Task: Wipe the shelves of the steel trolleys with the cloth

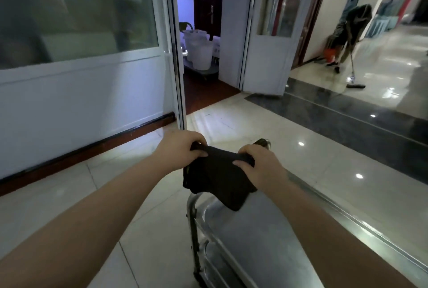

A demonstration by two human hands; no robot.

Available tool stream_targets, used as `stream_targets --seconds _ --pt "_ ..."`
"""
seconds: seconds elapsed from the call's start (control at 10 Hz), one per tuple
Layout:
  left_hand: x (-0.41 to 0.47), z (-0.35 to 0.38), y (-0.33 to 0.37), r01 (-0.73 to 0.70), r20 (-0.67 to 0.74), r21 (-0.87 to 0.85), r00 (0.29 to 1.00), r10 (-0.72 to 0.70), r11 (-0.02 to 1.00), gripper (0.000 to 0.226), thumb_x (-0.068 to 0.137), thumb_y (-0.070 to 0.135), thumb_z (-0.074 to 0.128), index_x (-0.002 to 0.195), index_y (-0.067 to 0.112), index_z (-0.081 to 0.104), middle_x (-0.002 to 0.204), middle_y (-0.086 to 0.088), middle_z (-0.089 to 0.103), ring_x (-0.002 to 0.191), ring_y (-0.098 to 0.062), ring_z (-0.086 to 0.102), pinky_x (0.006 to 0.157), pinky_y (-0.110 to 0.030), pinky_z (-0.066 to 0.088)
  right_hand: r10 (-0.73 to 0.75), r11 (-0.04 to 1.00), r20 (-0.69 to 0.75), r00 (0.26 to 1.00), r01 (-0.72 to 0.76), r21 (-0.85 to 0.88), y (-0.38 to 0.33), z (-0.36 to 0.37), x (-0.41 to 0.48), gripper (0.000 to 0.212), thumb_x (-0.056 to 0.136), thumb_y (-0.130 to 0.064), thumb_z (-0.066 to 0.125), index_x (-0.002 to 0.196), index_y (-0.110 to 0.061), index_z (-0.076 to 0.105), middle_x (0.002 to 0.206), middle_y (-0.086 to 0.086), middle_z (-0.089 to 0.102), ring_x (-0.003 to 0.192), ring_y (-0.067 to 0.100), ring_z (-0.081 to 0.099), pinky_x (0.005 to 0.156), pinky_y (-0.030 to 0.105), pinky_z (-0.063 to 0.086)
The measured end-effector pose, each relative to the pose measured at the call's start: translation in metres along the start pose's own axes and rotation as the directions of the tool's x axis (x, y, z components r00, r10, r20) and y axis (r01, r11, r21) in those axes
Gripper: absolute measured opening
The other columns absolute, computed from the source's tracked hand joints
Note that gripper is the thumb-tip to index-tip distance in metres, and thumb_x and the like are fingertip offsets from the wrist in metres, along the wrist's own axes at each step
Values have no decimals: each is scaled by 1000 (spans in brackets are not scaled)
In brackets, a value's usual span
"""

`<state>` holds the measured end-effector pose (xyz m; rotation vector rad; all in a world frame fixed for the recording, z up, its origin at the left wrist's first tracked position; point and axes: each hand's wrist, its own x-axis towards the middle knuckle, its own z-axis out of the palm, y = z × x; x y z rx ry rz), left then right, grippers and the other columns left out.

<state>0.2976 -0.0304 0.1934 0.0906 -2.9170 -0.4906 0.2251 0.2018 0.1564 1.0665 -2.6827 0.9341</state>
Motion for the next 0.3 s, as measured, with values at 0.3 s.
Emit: stream_targets --seconds 0.3 --pt "203 101 -41 -256 247 168 946 211 952 33 95 41 54 127 32 57 122 5 62 112 -22 58 91 -37 40 586 810 -69 807 -581 81 105 57 105 22 90 -26 68 111 -19 67 110 0 65 101 20 60 84 28 48"
